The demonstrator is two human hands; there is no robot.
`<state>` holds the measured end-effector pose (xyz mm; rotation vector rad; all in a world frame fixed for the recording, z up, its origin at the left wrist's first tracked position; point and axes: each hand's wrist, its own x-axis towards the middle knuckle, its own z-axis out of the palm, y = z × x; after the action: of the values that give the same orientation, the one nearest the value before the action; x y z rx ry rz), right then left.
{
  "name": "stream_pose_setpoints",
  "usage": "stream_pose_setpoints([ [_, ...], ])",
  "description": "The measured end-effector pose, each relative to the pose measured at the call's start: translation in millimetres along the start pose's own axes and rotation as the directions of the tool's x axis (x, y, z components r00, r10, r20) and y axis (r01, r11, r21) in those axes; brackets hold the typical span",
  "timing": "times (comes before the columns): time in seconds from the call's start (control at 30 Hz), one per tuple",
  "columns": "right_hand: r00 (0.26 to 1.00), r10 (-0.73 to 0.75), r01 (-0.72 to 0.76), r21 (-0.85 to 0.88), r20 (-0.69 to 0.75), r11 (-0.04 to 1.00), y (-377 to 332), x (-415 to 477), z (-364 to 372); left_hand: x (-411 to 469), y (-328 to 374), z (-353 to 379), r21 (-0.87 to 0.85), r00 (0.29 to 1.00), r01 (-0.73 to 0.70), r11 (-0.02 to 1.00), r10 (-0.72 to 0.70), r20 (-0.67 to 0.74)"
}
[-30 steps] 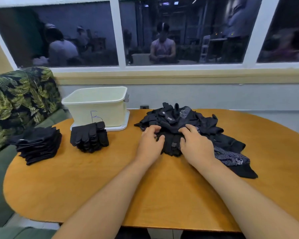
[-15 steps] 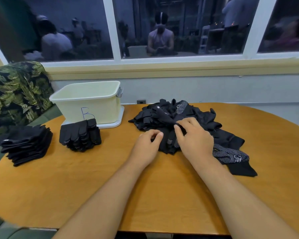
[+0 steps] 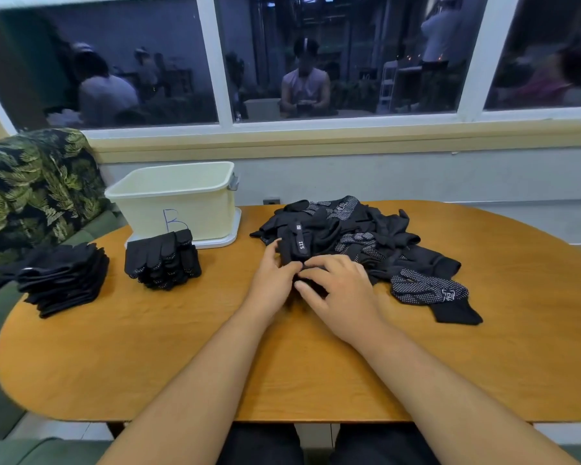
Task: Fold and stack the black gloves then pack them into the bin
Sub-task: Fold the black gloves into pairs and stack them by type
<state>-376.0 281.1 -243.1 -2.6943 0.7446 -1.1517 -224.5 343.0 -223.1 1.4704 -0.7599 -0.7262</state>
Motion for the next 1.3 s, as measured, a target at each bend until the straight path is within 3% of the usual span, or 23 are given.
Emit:
stream_pose_setpoints([
  [0.1,0.997,0.053,-0.051,0.027,-0.05,0.998,5.9,1.9,-2.4,-1.3,-0.8,-4.1,-0.023,1.0,-0.002,1.0,0.002,0.01],
  [0.3,0.999,0.039,-0.042,-0.253,-0.016,0.966,7.9,5.8,-5.3,-19.3,2.7,-9.4,0.011,0.996,-0.042,0.999,0.041,0.081],
  [0.43,0.998,0.053,-0.043,-0.284,0.027,0.958,10.9,8.8,-5.3,-37.3,5.4,-16.2,0.073,0.98,-0.116,0.991,0.102,0.172],
  [0.53,0.996,0.053,-0.036,-0.219,0.073,0.975,18.7,13.5,-4.9,-47.0,7.5,-21.5,0.096,0.972,-0.13,0.987,0.108,0.207],
  [0.67,0.983,0.182,-0.176,0.146,-0.024,0.973,24.3,15.6,-14.5,-54.0,11.5,-30.5,0.114,0.99,-0.094,0.989,0.08,0.118],
  [0.73,0.943,0.325,-0.277,0.375,-0.07,0.885,25.4,13.8,-20.1,-56.8,10.3,-37.0,0.135,0.999,-0.038,0.99,0.033,0.035],
  [0.83,0.851,0.518,-0.32,0.701,-0.084,0.638,27.5,14.0,-28.8,-66.4,9.3,-43.8,0.243,0.998,-0.012,0.97,0.024,-0.049],
  [0.97,0.704,0.703,-0.233,0.9,-0.105,0.368,35.0,19.9,-39.3,-74.4,7.5,-44.3,0.319,0.988,-0.009,0.948,0.057,-0.142],
  [1.07,0.638,0.767,-0.157,0.965,-0.065,0.212,44.2,23.9,-41.3,-73.6,5.3,-43.2,0.293,0.983,-0.017,0.956,0.069,-0.169],
  [1.2,0.661,0.75,-0.227,0.954,0.003,0.196,48.2,23.1,-39.7,-74.2,4.0,-42.4,0.342,0.978,-0.034,0.939,0.101,-0.182],
  [1.3,0.662,0.748,-0.288,0.936,0.041,0.204,45.9,20.1,-40.5,-75.6,-2.9,-47.5,0.533,0.942,-0.156,0.831,0.287,-0.172],
])
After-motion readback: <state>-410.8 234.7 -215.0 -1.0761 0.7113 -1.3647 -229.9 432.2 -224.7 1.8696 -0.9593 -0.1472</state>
